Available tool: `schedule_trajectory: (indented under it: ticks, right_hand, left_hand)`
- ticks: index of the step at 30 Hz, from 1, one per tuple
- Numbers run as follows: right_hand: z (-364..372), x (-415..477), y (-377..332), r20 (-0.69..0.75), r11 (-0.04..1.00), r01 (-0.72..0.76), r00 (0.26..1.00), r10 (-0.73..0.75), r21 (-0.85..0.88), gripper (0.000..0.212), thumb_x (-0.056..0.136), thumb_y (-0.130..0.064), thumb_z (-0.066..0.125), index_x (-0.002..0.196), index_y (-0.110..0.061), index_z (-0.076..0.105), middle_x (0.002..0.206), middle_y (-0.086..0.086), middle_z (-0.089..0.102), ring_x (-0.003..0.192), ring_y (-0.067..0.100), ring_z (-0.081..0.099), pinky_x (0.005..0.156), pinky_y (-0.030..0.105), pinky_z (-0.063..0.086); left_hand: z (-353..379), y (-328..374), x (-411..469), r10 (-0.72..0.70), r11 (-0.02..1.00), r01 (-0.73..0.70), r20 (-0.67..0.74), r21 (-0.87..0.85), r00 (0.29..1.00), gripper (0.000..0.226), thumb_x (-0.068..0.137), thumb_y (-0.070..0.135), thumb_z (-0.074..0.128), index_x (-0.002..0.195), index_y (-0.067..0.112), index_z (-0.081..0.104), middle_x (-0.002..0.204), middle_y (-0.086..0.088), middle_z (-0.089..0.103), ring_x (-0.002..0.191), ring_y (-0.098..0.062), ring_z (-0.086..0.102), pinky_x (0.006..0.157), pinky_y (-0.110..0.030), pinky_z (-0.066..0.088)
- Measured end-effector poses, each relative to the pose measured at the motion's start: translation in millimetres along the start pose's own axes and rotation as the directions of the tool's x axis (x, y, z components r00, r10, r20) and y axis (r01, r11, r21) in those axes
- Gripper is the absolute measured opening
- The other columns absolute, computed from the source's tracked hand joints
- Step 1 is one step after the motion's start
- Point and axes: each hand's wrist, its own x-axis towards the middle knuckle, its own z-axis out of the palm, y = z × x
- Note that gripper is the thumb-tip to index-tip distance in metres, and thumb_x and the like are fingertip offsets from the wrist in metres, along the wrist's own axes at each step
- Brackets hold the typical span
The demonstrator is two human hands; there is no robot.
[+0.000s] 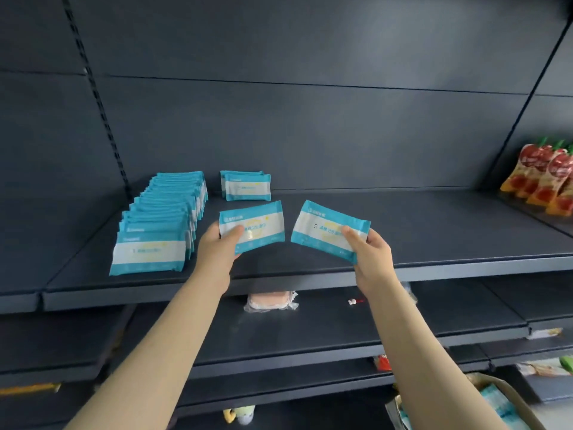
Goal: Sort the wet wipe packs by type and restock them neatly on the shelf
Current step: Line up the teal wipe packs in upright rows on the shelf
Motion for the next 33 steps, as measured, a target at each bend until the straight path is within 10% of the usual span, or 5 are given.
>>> schedule_trajectory:
  ticks: [9, 23, 29, 33]
  right_hand:
    - [52, 115, 28, 0.026, 0.997, -0.032, 0.999, 0.034, -0.070, 0.014, 0.093, -0.017, 0.068, 0.105, -0.012, 0.064, 0.105, 0.003, 0.073, 0.099, 0.016, 0.070, 0.080, 0.029, 0.058]
    - [120, 211, 59, 0.106, 0.969, -0.016, 0.993, 0.043, -0.246, 0.018, 0.090, -0.025, 0.073, 0.102, -0.016, 0.063, 0.104, -0.003, 0.072, 0.097, 0.012, 0.070, 0.075, 0.028, 0.061]
    - [145, 213, 62, 0.157, 0.960, 0.056, 0.987, -0.012, -0.275, 0.010, 0.092, -0.022, 0.071, 0.096, -0.017, 0.063, 0.098, -0.006, 0.073, 0.093, 0.010, 0.070, 0.070, 0.022, 0.059]
    - [173, 215, 72, 0.189, 0.955, 0.076, 0.982, -0.022, -0.285, 0.008, 0.090, -0.021, 0.072, 0.097, -0.022, 0.067, 0.100, -0.007, 0.073, 0.095, 0.009, 0.070, 0.074, 0.023, 0.059]
  left_hand:
    - [27, -33, 113, 0.072, 0.990, -0.054, -0.140, 0.128, 0.988, 0.021, 0.096, 0.014, 0.059, 0.117, 0.011, 0.058, 0.112, -0.001, 0.064, 0.095, -0.013, 0.061, 0.065, -0.019, 0.042]
    - [44, -47, 252, 0.286, 0.856, -0.142, -0.228, 0.497, 0.931, 0.022, 0.087, 0.029, 0.065, 0.107, 0.019, 0.066, 0.111, -0.005, 0.058, 0.098, -0.022, 0.059, 0.084, -0.036, 0.050]
    - [42, -45, 250, 0.265, 0.928, -0.177, -0.247, 0.327, 0.932, 0.030, 0.096, 0.030, 0.057, 0.125, 0.024, 0.056, 0.114, 0.006, 0.059, 0.091, -0.001, 0.056, 0.075, -0.015, 0.042]
    - [35, -45, 246, 0.181, 0.977, -0.140, -0.280, 0.161, 0.943, 0.023, 0.101, 0.040, 0.043, 0.119, 0.034, 0.056, 0.119, 0.006, 0.063, 0.114, -0.015, 0.058, 0.103, -0.042, 0.046]
